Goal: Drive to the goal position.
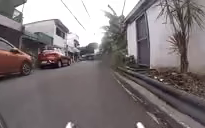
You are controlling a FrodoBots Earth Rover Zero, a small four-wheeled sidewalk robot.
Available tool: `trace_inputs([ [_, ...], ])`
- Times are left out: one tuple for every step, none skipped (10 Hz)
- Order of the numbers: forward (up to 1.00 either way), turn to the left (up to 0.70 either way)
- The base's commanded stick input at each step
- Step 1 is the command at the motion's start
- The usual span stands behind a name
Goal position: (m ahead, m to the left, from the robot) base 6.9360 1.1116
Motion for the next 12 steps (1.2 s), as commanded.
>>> trace_inputs([
  [0.70,0.09],
  [0.70,0.01],
  [0.70,0.00],
  [0.70,0.00],
  [0.70,0.00],
  [0.70,0.00],
  [0.70,0.00],
  [0.70,0.00],
  [0.70,0.00],
  [0.70,0.00],
  [0.70,0.08],
  [0.70,0.14],
])
